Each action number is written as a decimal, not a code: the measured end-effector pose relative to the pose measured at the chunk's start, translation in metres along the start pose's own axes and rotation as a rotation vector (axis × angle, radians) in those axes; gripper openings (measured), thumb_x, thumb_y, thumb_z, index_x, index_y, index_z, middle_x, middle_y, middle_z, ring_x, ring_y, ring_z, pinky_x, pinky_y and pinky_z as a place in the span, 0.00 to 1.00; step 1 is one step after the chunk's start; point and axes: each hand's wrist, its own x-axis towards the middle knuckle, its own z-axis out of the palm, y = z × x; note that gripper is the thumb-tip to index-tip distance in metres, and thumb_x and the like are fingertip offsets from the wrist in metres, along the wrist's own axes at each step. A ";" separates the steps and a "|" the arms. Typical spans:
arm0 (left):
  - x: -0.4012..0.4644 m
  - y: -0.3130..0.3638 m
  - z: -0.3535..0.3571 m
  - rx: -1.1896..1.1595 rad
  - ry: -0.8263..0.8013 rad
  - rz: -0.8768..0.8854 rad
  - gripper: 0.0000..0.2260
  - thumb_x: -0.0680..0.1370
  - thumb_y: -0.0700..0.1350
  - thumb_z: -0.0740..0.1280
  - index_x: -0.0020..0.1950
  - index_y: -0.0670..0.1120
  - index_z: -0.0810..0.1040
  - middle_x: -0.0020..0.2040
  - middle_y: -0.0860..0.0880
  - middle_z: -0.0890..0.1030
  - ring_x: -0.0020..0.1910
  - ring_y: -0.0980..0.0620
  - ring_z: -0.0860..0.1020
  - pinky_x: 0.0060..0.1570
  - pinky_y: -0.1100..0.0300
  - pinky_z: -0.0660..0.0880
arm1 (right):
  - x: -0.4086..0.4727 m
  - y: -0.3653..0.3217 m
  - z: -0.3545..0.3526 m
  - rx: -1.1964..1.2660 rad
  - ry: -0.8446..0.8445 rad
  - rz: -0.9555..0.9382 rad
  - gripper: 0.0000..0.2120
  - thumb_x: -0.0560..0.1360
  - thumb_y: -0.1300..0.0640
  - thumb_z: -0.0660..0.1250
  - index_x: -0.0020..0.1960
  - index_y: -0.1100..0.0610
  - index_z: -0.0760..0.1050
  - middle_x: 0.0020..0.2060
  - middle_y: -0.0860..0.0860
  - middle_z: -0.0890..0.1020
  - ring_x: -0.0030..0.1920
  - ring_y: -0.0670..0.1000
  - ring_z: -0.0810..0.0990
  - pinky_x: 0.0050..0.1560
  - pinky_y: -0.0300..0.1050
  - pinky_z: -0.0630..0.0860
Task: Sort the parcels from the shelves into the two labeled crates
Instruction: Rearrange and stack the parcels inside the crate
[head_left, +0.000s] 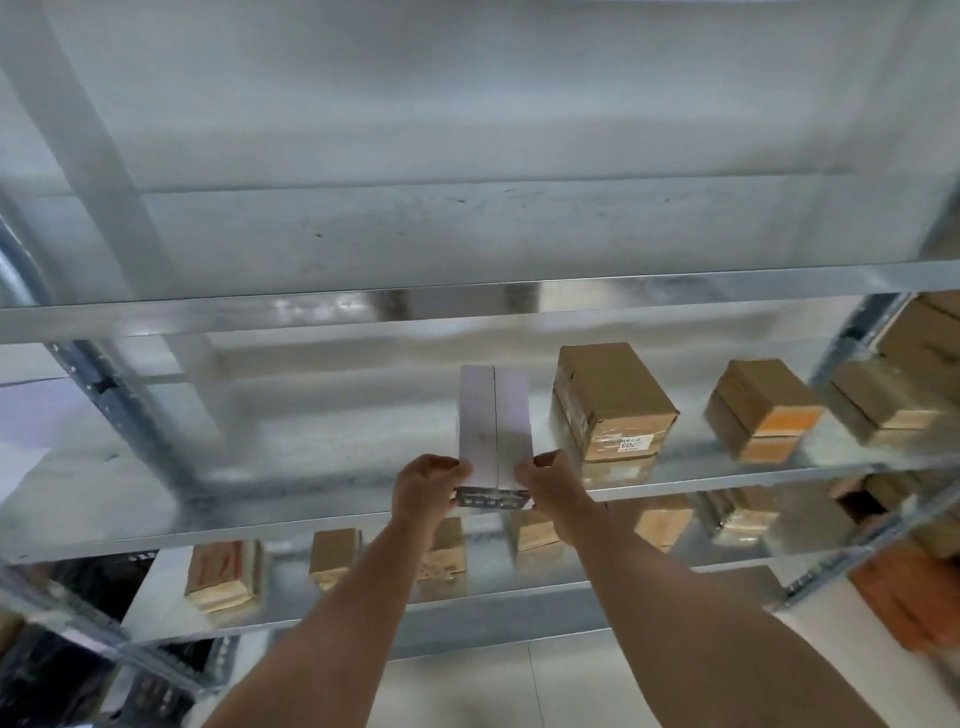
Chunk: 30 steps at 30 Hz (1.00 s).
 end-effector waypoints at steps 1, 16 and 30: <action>-0.005 -0.002 -0.007 0.007 -0.028 0.011 0.06 0.73 0.40 0.77 0.45 0.43 0.82 0.45 0.44 0.84 0.46 0.47 0.83 0.48 0.55 0.82 | -0.008 0.004 0.002 0.020 0.003 -0.016 0.07 0.75 0.63 0.64 0.41 0.56 0.68 0.35 0.53 0.70 0.35 0.51 0.69 0.36 0.45 0.67; -0.089 0.001 -0.029 0.030 -0.155 0.253 0.15 0.72 0.36 0.76 0.51 0.55 0.86 0.54 0.49 0.86 0.53 0.48 0.84 0.58 0.52 0.80 | -0.080 0.033 -0.026 0.197 -0.001 -0.238 0.16 0.77 0.57 0.69 0.64 0.51 0.77 0.55 0.48 0.83 0.53 0.49 0.80 0.55 0.49 0.79; -0.158 0.034 0.009 -0.074 -0.072 0.376 0.14 0.73 0.33 0.74 0.55 0.50 0.85 0.46 0.59 0.86 0.44 0.58 0.85 0.44 0.66 0.80 | -0.107 0.006 -0.091 0.381 -0.210 -0.381 0.11 0.77 0.54 0.72 0.59 0.50 0.76 0.51 0.44 0.86 0.49 0.47 0.86 0.40 0.37 0.80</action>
